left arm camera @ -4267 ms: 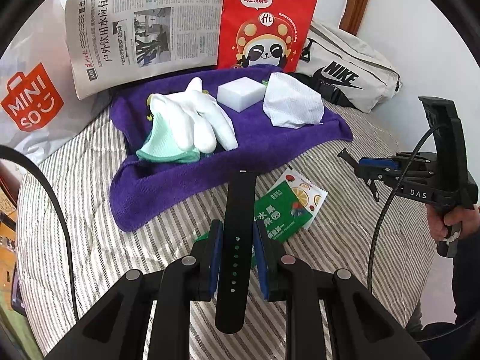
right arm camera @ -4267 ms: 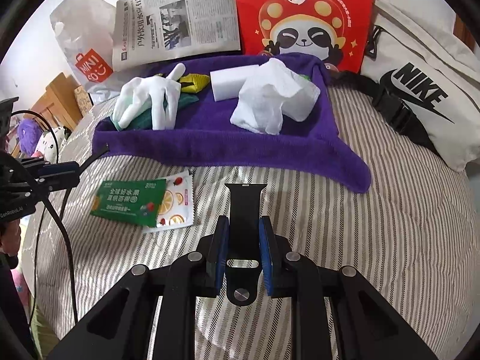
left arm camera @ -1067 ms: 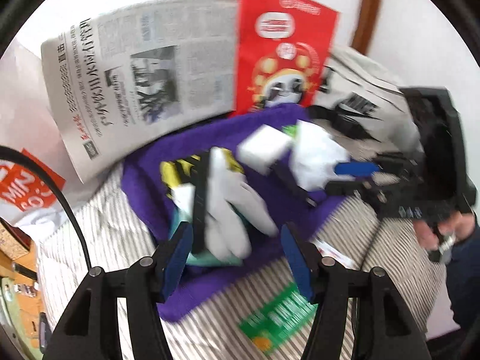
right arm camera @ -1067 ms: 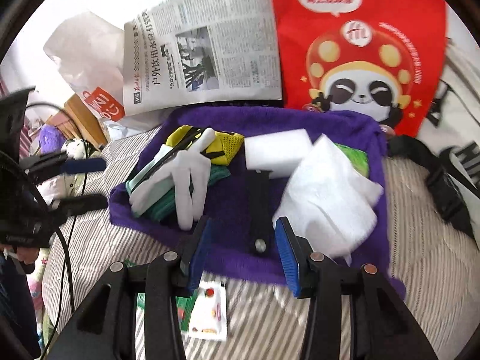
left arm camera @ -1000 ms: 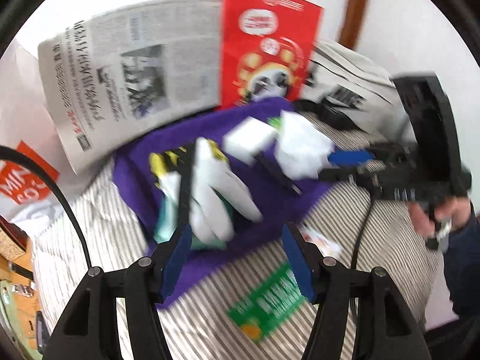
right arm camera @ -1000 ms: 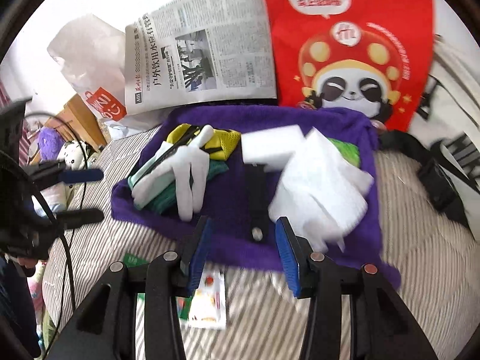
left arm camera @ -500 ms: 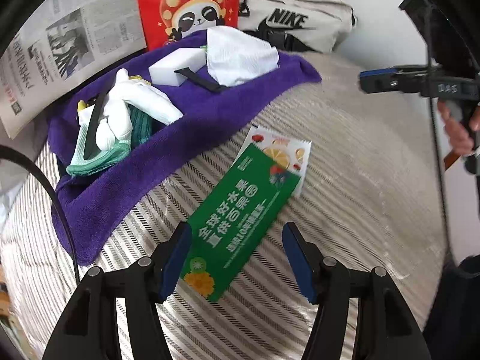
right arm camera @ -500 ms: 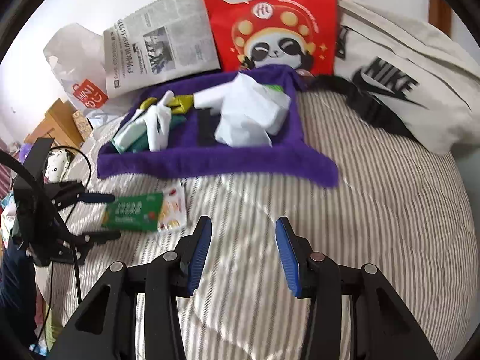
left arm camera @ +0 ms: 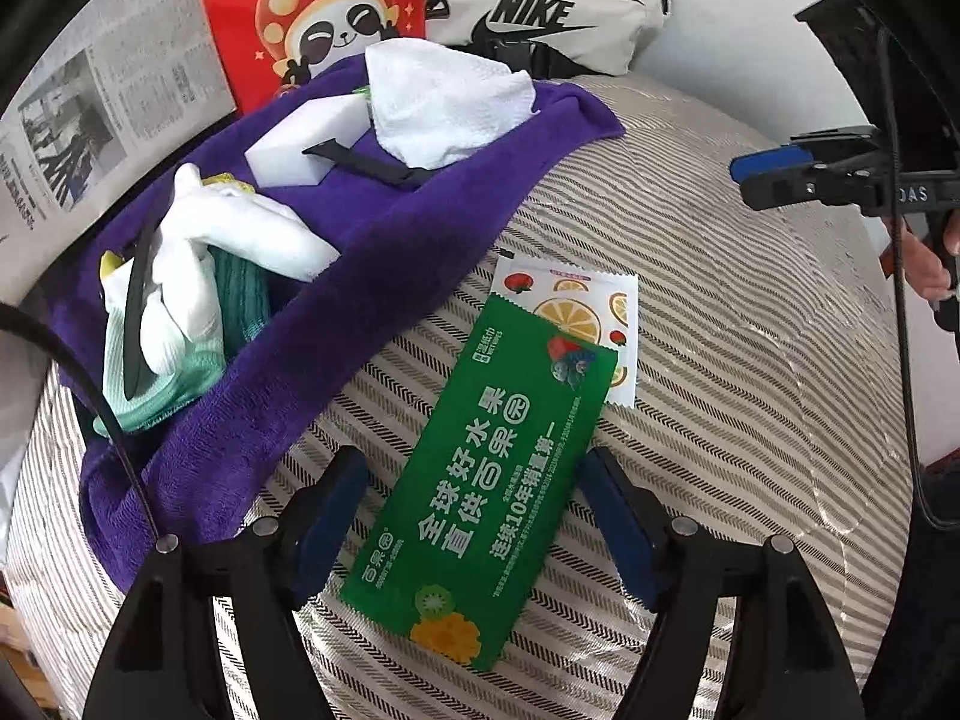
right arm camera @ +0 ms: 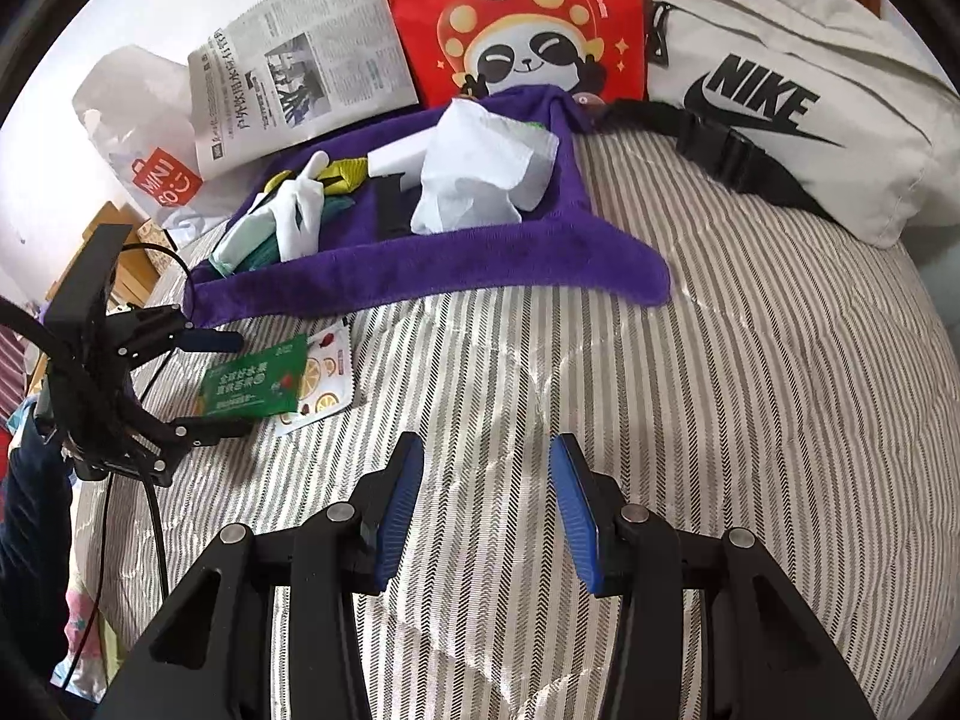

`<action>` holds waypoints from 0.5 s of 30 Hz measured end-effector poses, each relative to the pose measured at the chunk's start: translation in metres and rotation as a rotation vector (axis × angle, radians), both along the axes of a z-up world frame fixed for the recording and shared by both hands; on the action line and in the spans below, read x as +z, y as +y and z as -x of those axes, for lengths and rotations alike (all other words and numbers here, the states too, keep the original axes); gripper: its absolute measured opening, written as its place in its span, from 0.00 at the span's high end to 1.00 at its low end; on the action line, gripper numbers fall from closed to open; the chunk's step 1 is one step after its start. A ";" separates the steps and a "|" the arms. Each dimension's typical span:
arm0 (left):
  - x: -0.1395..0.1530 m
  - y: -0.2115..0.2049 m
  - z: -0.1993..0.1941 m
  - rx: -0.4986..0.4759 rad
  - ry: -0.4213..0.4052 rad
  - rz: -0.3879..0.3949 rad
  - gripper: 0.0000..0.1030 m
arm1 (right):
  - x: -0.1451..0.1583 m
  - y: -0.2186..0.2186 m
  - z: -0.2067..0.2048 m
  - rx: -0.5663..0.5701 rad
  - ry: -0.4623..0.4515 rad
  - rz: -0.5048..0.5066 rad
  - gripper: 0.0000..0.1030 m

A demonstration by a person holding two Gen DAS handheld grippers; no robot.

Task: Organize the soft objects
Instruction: 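Move the left tool down to the green wipes pack on the bed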

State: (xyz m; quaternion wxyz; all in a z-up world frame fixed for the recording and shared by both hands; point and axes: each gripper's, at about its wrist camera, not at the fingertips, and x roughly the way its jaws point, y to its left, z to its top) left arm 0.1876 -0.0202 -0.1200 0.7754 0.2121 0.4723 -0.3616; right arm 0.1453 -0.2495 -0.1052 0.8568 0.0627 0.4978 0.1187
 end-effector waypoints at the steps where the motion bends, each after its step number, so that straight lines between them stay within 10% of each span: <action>1: 0.000 0.000 0.001 -0.003 -0.003 -0.001 0.37 | -0.002 0.000 -0.001 0.000 0.004 -0.002 0.57; 7: 0.001 -0.003 0.008 0.013 0.005 0.005 0.61 | -0.011 0.005 -0.004 0.009 0.026 -0.013 0.57; 15: 0.003 0.001 0.010 0.059 0.042 0.017 0.67 | -0.013 0.014 -0.008 0.030 0.028 -0.014 0.57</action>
